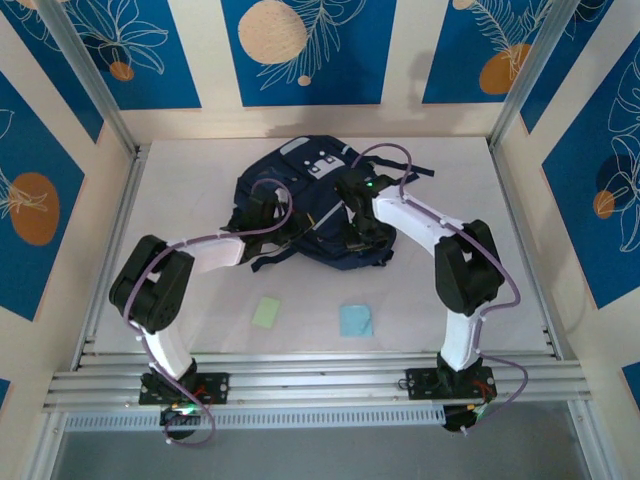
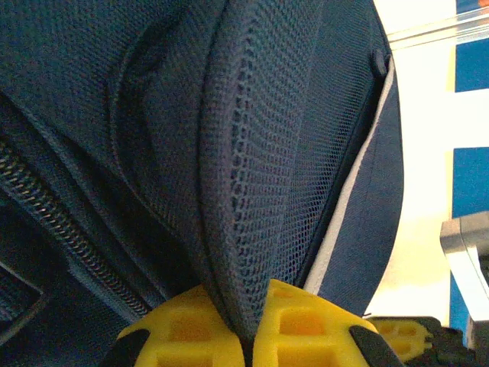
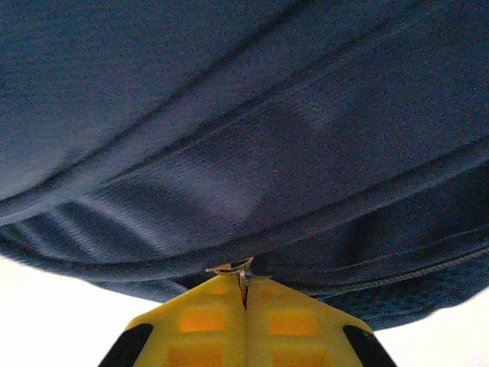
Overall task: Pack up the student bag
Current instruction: Zip the student bag at the top-center of the table.
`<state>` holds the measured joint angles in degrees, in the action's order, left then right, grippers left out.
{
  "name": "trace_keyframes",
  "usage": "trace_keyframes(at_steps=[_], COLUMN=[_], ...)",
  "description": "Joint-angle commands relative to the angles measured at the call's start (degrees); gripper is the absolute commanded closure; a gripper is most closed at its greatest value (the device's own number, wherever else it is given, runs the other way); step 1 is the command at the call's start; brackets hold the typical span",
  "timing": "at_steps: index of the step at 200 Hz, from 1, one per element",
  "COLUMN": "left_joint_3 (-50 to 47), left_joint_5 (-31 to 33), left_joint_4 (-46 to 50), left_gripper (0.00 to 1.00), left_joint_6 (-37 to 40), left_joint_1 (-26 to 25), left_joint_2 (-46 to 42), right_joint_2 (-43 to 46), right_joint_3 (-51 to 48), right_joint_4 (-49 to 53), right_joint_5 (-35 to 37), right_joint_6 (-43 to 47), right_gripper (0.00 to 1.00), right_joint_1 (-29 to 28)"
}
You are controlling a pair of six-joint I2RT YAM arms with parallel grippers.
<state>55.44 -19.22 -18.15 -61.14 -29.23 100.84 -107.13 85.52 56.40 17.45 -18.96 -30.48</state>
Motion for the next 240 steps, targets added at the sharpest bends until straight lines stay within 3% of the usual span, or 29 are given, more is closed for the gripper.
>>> trace_keyframes(at_steps=[1, 29, 54, 78, 109, 146, 166, 182, 201, 240], left_joint_3=[0.13, 0.27, 0.49, 2.97, 9.87, 17.3, 17.72, 14.39, 6.94, -9.94], left_joint_5=[-0.28, -1.47, -0.43, -0.95, 0.5, -0.24, -0.59, -0.78, -1.08, 1.98], left_joint_4=[-1.25, 1.78, 4.08, 6.02, 11.94, 15.64, 16.75, 16.23, 13.24, 6.32], left_gripper=[1.0, 1.0, 1.0, 1.0, 1.0, 1.0, 0.55, 0.31, 0.22, 0.2], left_joint_6=[2.51, 5.33, 8.18, 11.11, 17.78, 19.14, 17.75, 15.69, 11.16, -0.07], left_joint_1=[2.33, 3.91, 6.5, 9.92, 13.14, 15.34, 15.32, 15.28, 15.11, 11.84], left_joint_2=[-3.52, -4.22, -4.35, -3.1, -0.48, 3.2, 2.62, 0.09, -5.27, -14.98], right_joint_2=[1.9, 1.43, 2.52, 5.17, 7.34, 5.63, 2.78, 0.54, -1.69, -5.75], right_joint_3=[-2.69, -3.08, -3.15, -6.93, -10.44, -8.18, -5.96, -4.45, -2.59, 1.31], right_joint_4=[-0.61, -6.53, -8.0, -10.59, -13.1, -17.46, -21.48, -25.07, -28.48, -32.17], right_joint_5=[10.66, 13.75, 5.14, -8.15, -17.19, -22.91, -24.19, -26.2, -27.66, -26.99], right_joint_6=[4.05, 8.21, 10.41, 14.91, 16.07, 12.87, 8.28, 4.15, -0.09, -4.93], right_gripper=[1.0, 1.0, 1.0, 1.0, 1.0, 1.0, 1.0, 1.0, 1.0, 1.0], right_joint_1=[5.17, 10.27, 10.94, 7.89, 1.75, -3.55, -4.96, -5.95, -6.95, -7.09])
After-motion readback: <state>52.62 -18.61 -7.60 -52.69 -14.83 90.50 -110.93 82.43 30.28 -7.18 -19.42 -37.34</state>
